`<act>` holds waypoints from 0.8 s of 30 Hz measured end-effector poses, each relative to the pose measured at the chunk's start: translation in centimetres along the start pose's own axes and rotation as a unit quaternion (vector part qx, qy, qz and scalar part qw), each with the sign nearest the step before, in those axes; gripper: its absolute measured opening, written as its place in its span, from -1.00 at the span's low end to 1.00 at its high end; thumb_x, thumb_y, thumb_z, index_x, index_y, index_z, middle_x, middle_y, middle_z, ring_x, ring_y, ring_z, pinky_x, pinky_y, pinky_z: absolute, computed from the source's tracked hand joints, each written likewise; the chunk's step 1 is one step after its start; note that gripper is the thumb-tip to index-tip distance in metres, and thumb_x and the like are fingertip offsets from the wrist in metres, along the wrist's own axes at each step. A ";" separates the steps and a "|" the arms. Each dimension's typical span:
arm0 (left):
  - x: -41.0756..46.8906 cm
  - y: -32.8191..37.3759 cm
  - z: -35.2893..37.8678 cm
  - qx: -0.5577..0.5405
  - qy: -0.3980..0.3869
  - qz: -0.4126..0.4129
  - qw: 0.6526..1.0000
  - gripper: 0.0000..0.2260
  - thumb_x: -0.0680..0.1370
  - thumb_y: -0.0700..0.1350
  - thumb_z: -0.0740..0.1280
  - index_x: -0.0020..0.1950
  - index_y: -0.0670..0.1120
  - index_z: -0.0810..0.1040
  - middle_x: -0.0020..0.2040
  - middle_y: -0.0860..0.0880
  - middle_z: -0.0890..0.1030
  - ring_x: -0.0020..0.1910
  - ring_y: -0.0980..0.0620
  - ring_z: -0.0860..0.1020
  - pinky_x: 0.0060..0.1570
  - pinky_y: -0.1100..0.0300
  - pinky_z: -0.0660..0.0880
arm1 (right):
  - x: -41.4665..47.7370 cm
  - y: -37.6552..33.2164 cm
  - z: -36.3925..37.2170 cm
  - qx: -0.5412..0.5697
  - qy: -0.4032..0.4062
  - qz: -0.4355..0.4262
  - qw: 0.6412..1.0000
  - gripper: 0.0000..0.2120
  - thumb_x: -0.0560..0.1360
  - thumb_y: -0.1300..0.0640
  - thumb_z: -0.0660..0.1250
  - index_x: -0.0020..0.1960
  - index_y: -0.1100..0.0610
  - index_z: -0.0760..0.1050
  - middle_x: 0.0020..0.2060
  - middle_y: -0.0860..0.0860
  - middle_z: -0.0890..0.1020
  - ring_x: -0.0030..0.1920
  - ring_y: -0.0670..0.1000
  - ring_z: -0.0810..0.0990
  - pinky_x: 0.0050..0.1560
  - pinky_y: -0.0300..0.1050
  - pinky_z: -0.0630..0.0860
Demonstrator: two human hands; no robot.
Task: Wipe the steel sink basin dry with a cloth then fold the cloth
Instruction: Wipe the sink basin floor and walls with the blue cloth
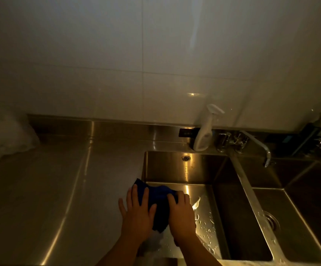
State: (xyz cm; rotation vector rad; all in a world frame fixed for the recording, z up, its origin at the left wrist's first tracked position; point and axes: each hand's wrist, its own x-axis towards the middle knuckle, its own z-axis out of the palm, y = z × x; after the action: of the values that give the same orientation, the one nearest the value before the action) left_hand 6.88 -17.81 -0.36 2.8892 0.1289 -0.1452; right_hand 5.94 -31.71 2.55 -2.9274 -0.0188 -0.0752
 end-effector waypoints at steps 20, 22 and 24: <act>3.4 7.5 5.4 0.001 -0.077 -0.006 0.997 -0.26 0.41 0.36 -0.47 0.55 0.16 -0.09 0.58 -0.02 -0.16 0.55 -0.08 -0.16 0.46 -0.17 -0.02 | 3.4 13.1 1.9 -0.016 -0.121 0.031 0.992 -0.32 0.41 0.13 0.40 0.45 -0.02 0.20 0.38 0.03 0.26 0.39 0.06 0.24 0.29 -0.13 0.41; 3.8 8.9 6.6 -0.014 -0.095 -0.024 0.995 -0.45 0.58 0.27 -0.15 0.55 0.16 -0.06 0.58 0.00 -0.15 0.55 -0.07 -0.11 0.46 -0.14 0.03 | 4.2 15.6 2.5 -0.024 -0.146 0.027 0.989 -0.33 0.43 0.16 0.38 0.45 -0.03 0.18 0.38 0.04 0.25 0.39 0.06 0.23 0.28 -0.13 0.43; 4.4 10.1 8.2 -0.021 -0.106 -0.037 0.993 -0.48 0.60 0.23 -0.04 0.55 0.14 -0.02 0.58 0.00 -0.12 0.55 -0.08 -0.07 0.46 -0.09 0.07 | 5.0 18.2 3.4 -0.031 -0.165 0.017 0.986 -0.40 0.48 0.19 0.31 0.46 -0.02 0.18 0.39 0.06 0.25 0.39 0.07 0.23 0.25 -0.12 0.46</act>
State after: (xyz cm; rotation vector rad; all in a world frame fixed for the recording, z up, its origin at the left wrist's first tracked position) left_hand 11.55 -29.22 -6.37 2.8054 0.1984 -0.4541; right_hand 11.44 -48.72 -4.30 -2.9642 -0.0175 0.4214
